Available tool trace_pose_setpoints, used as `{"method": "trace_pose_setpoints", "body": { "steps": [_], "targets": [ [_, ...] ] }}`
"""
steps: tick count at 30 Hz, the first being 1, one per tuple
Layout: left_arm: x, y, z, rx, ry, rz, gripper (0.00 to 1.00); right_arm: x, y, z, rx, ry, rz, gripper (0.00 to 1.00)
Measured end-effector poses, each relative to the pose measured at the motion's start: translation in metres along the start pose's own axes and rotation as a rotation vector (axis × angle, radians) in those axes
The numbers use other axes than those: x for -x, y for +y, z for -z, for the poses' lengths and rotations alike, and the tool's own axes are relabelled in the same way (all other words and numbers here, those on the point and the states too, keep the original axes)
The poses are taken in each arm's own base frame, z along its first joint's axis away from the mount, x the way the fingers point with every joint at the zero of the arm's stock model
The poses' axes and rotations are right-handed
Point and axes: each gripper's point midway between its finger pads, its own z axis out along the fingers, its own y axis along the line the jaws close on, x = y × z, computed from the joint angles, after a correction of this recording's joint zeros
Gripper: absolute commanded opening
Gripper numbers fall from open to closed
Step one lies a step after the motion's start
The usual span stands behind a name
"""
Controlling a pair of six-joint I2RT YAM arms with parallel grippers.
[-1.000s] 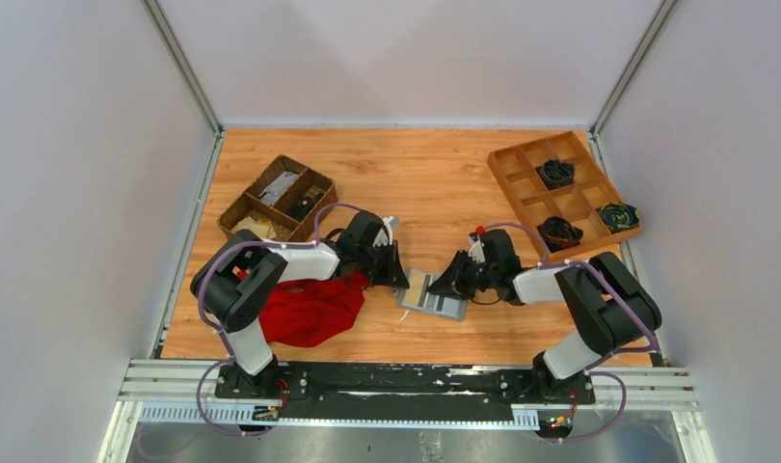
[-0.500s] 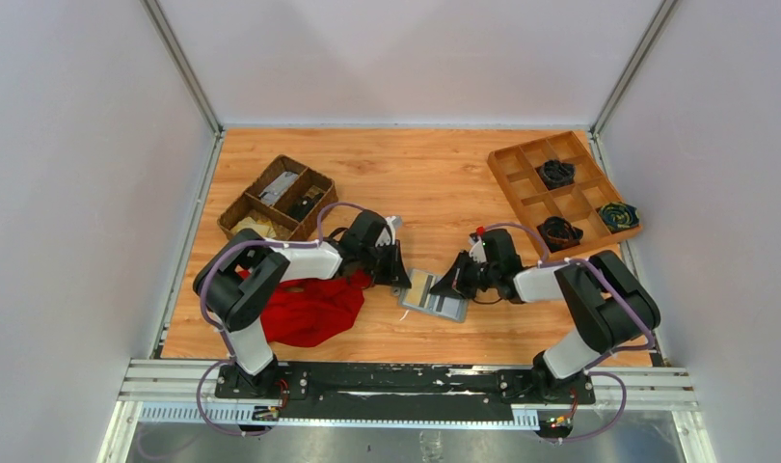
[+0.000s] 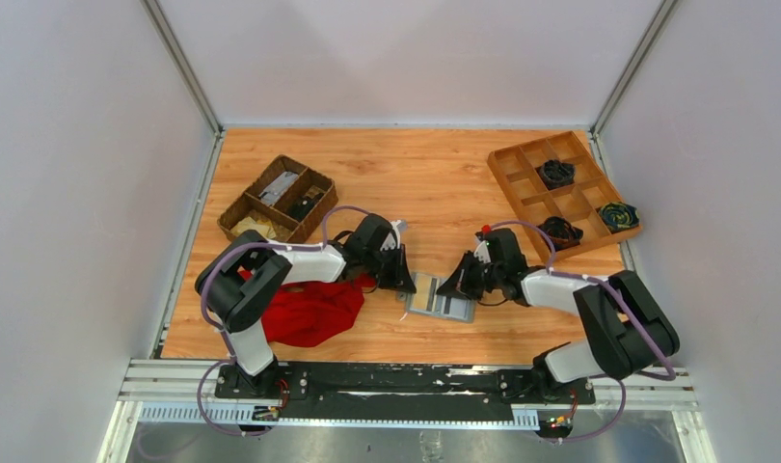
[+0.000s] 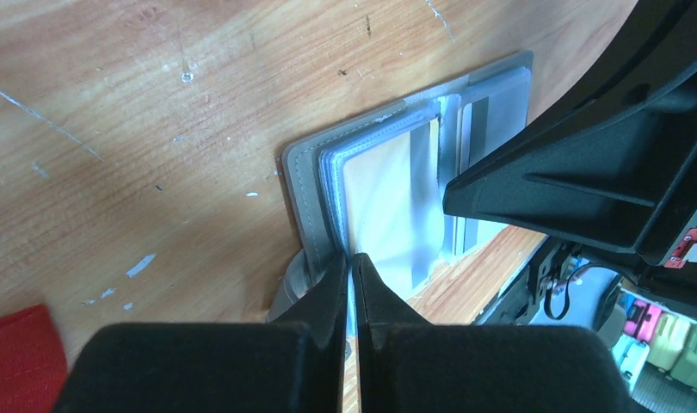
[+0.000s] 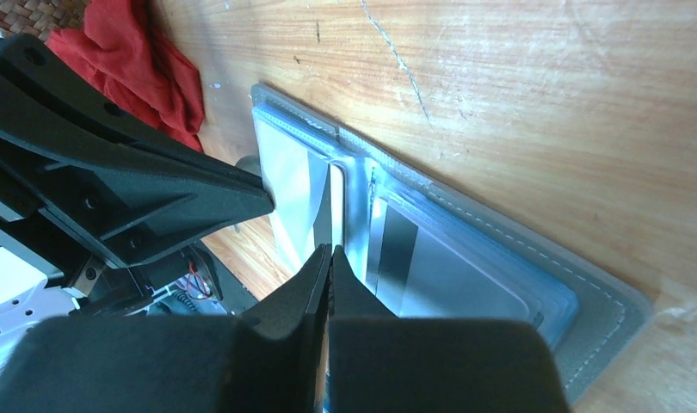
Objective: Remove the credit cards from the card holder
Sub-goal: Remove the credit card from the card holder.
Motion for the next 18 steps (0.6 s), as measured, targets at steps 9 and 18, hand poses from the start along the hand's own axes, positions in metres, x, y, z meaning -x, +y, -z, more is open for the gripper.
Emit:
{"method": "trace_pose_setpoints", "body": {
  "steps": [9,18],
  "targets": [
    [0.0,-0.004,0.003,-0.006,-0.007,-0.008,0.02,0.005,-0.002,0.011,-0.007,-0.04,0.013,0.0],
    [-0.001,-0.006,0.003,-0.018,0.001,-0.013,0.14,0.007,0.003,0.012,0.027,-0.041,0.022,0.17]
  ]
}}
